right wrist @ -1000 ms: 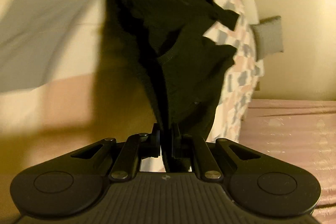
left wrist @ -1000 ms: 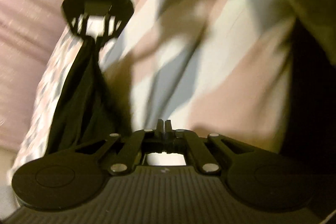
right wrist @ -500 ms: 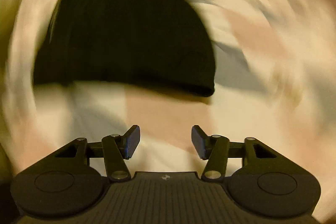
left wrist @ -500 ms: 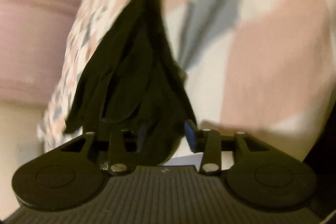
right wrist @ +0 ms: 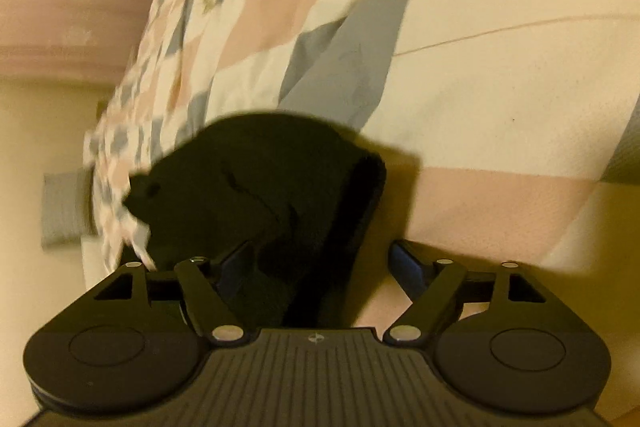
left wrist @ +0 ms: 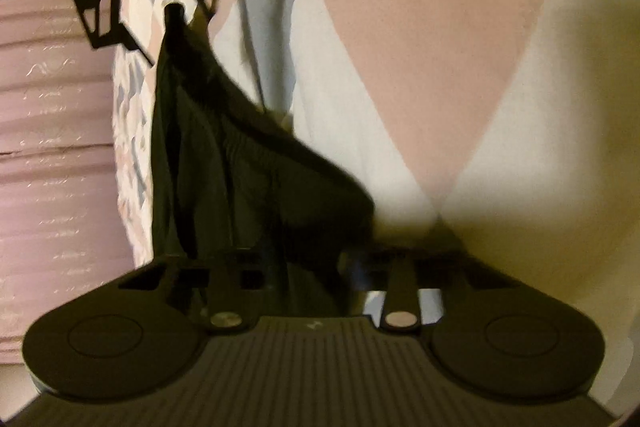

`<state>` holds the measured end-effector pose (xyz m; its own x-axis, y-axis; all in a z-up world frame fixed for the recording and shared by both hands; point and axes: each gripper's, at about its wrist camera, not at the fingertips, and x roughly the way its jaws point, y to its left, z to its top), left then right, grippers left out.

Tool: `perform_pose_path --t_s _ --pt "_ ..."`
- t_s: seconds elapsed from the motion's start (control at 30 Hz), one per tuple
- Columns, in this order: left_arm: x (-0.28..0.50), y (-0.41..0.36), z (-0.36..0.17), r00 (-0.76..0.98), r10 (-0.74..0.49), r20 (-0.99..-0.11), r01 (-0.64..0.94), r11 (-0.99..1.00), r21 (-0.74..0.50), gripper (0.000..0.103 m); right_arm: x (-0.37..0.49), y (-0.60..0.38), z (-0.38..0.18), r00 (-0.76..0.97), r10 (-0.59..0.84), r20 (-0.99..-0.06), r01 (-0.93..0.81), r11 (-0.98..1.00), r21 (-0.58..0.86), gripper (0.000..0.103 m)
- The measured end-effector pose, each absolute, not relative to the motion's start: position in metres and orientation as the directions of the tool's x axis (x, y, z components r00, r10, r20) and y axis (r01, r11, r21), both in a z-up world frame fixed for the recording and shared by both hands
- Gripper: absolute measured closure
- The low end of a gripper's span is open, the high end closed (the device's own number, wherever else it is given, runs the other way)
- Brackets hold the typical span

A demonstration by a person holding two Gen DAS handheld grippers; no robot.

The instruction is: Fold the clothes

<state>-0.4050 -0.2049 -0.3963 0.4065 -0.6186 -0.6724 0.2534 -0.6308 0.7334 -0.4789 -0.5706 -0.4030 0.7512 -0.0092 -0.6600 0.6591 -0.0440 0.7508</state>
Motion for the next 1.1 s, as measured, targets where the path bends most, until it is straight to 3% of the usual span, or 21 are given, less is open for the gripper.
perform_pose_path --t_s 0.03,0.07,0.1,0.4,0.53,0.63,0.7,0.73,0.8,0.83,0.9,0.93,0.97,1.03,1.1 --pt "-0.405 -0.206 -0.396 0.392 -0.619 -0.680 0.256 -0.637 0.727 0.086 -0.481 -0.572 -0.409 0.752 -0.027 -0.658 0.656 -0.071 0.752 0.034" --pt "-0.406 -0.205 -0.394 0.377 -0.619 -0.689 0.263 -0.641 0.721 0.088 -0.480 -0.575 -0.410 0.747 -0.031 -0.664 0.661 -0.082 0.746 0.074" --pt "-0.410 -0.201 -0.389 0.362 -0.619 -0.697 0.279 -0.641 0.715 0.088 -0.478 -0.579 -0.411 0.735 -0.019 -0.678 0.676 -0.071 0.734 0.094" --pt "-0.428 -0.204 -0.318 0.120 -0.616 -0.778 0.365 -0.701 0.612 0.091 -0.497 -0.600 -0.333 0.738 0.031 -0.674 0.664 0.144 0.734 0.095" --pt "-0.469 -0.223 -0.289 -0.024 -0.676 -0.736 0.411 -0.678 0.609 0.092 -0.539 -0.624 -0.302 0.704 -0.025 -0.710 0.703 0.167 0.691 0.095" --pt "-0.503 -0.243 -0.286 -0.112 -0.715 -0.690 0.438 -0.659 0.612 0.092 -0.569 -0.637 -0.309 0.633 -0.063 -0.771 0.771 0.137 0.622 0.095" --pt "-0.522 -0.260 -0.292 -0.146 -0.722 -0.676 0.465 -0.653 0.597 0.087 -0.588 -0.646 -0.314 0.583 -0.087 -0.808 0.812 0.114 0.573 0.094" --pt "-0.526 -0.269 -0.297 -0.144 -0.706 -0.693 0.486 -0.661 0.572 0.083 -0.598 -0.650 -0.316 0.556 -0.098 -0.825 0.830 0.103 0.548 0.087" --pt "-0.518 -0.275 -0.294 -0.113 -0.666 -0.738 0.548 -0.661 0.513 0.073 -0.613 -0.655 -0.323 0.495 -0.108 -0.862 0.869 0.076 0.489 0.056" --pt "-0.511 -0.275 -0.289 -0.094 -0.646 -0.757 0.584 -0.652 0.484 0.062 -0.612 -0.651 -0.324 0.465 -0.104 -0.879 0.885 0.075 0.459 0.044" --pt "-0.498 -0.275 -0.279 -0.061 -0.603 -0.795 0.654 -0.626 0.425 0.058 -0.607 -0.635 -0.315 0.440 -0.136 -0.887 0.897 0.119 0.427 0.032" --pt "-0.491 -0.276 -0.275 -0.046 -0.580 -0.813 0.687 -0.609 0.396 0.053 -0.604 -0.627 -0.311 0.429 -0.153 -0.890 0.901 0.141 0.410 0.016" --pt "-0.480 -0.276 -0.268 -0.027 -0.557 -0.830 0.734 -0.575 0.362 0.045 -0.602 -0.620 -0.307 0.417 -0.170 -0.893 0.906 0.162 0.392 0.012" --pt "-0.443 -0.276 -0.248 0.028 -0.510 -0.860 0.865 -0.418 0.276 0.036 -0.592 -0.599 -0.301 0.407 -0.169 -0.898 0.902 0.226 0.367 0.012" --pt "-0.399 -0.270 -0.236 0.102 -0.466 -0.879 0.947 -0.226 0.230 0.034 -0.581 -0.576 -0.297 0.402 -0.154 -0.902 0.890 0.298 0.346 0.012"
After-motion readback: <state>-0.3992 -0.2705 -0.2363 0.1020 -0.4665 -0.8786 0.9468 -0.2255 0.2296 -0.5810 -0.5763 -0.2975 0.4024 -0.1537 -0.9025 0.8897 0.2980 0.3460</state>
